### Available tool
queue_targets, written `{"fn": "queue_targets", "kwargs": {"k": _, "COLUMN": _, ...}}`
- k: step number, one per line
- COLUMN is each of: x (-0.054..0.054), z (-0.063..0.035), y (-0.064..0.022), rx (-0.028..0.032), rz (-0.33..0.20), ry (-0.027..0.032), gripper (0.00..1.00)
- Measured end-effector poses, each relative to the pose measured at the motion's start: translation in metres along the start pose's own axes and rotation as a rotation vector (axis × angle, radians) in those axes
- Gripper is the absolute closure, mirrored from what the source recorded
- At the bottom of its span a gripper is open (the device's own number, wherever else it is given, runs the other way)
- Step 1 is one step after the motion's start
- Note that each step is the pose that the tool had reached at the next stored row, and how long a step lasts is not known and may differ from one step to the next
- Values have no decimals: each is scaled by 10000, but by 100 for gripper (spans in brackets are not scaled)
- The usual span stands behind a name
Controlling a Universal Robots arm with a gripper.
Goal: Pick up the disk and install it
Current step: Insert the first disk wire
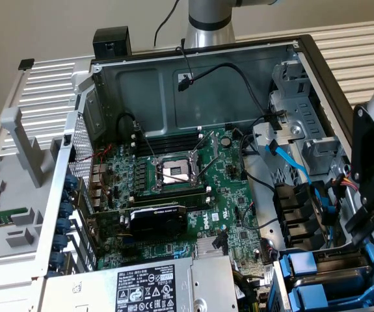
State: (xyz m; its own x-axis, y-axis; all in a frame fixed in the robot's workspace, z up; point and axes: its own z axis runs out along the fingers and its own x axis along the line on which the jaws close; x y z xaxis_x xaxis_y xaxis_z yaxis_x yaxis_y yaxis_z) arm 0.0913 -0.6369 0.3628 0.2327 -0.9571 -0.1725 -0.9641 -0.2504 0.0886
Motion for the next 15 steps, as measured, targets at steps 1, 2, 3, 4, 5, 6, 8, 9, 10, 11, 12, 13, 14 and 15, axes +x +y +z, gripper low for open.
{"fn": "queue_targets", "kwargs": {"k": 1, "x": 0, "z": 0, "y": 1, "rx": 0, "rz": 1, "ry": 1, "gripper": 84}}
{"fn": "queue_targets", "kwargs": {"k": 2, "x": -1, "z": 0, "y": 1, "rx": 1, "rz": 2, "ry": 0, "gripper": 84}}
{"fn": "queue_targets", "kwargs": {"k": 3, "x": 0, "z": 0, "y": 0, "rx": 1, "rz": 1, "ry": 0, "gripper": 84}}
{"fn": "queue_targets", "kwargs": {"k": 4, "x": -1, "z": 0, "y": 0, "rx": 1, "rz": 1, "ry": 1, "gripper": 84}}
{"fn": "queue_targets", "kwargs": {"k": 5, "x": -1, "z": 0, "y": 0, "rx": 0, "rz": 1, "ry": 1, "gripper": 84}}
{"fn": "queue_targets", "kwargs": {"k": 6, "x": -1, "z": 0, "y": 0, "rx": 0, "rz": 1, "ry": 1, "gripper": 84}}
{"fn": "queue_targets", "kwargs": {"k": 8, "x": -1, "z": 0, "y": 0, "rx": 1, "rz": 1, "ry": 0, "gripper": 84}}
{"fn": "queue_targets", "kwargs": {"k": 9, "x": -1, "z": 0, "y": 0, "rx": 0, "rz": 1, "ry": 1, "gripper": 84}}
{"fn": "queue_targets", "kwargs": {"k": 10, "x": -1, "z": 0, "y": 0, "rx": 1, "rz": 1, "ry": 1, "gripper": 84}}
{"fn": "queue_targets", "kwargs": {"k": 11, "x": -1, "z": 0, "y": 0, "rx": 1, "rz": 1, "ry": 1, "gripper": 84}}
{"fn": "queue_targets", "kwargs": {"k": 12, "x": -1, "z": 0, "y": 0, "rx": 0, "rz": 1, "ry": 1, "gripper": 84}}
{"fn": "queue_targets", "kwargs": {"k": 13, "x": -1, "z": 0, "y": 0, "rx": 0, "rz": 1, "ry": 2, "gripper": 84}}
{"fn": "queue_targets", "kwargs": {"k": 14, "x": -9, "z": 1, "y": -2, "rx": -1, "rz": 2, "ry": 7, "gripper": 84}}
{"fn": "queue_targets", "kwargs": {"k": 15, "x": -27, "z": 3, "y": -7, "rx": -13, "rz": 8, "ry": 53, "gripper": 84}}
